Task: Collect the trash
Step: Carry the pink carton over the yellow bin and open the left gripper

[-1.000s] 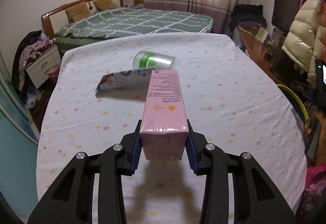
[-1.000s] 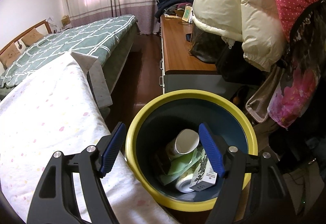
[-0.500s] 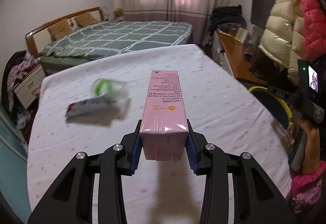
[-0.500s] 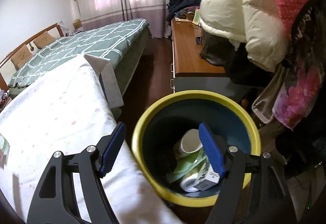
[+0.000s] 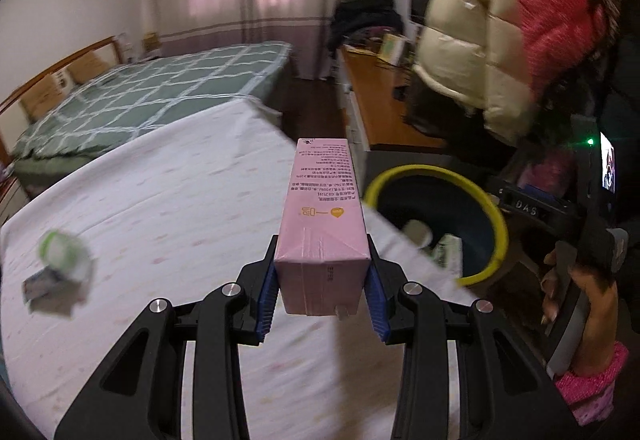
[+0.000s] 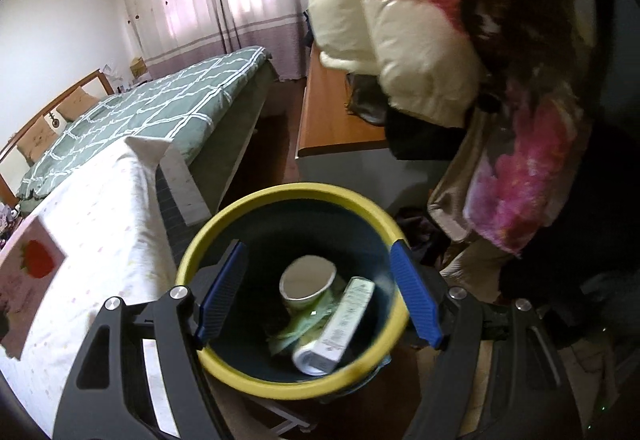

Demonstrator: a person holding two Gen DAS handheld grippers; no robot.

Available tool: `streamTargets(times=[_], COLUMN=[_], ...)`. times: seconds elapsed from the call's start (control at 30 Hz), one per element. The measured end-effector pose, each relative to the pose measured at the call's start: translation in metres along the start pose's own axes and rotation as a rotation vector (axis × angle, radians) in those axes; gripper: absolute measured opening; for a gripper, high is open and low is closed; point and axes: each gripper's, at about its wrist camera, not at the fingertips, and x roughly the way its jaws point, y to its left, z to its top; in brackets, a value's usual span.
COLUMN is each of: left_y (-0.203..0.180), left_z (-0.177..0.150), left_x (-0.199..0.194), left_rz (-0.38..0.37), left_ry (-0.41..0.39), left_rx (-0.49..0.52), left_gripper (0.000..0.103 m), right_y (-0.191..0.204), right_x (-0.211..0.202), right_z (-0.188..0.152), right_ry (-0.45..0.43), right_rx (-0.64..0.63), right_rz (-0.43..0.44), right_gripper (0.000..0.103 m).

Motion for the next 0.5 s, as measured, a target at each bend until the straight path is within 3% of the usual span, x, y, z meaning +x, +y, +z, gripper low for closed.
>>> streamTargets(times=[0.37,0.5], left_y=[-0.092,-0.109], left_z=[0.027,0.030], left_x=[0.067,0.088], left_rz=[-0.079,-0.083], left_ry=[0.065,0.088], left_rx=[0.102,0.127], left_gripper=[0.038,0.038], right_y=[-0.051,-0.063], right_x=[-0.002,0.000], right_z=[-0.003,-0.005], right_ry=[0.013,0.022], right_rx=[0.004,0.021], right_rz=[-0.026,-0.027], right_gripper=[0.070,0.070])
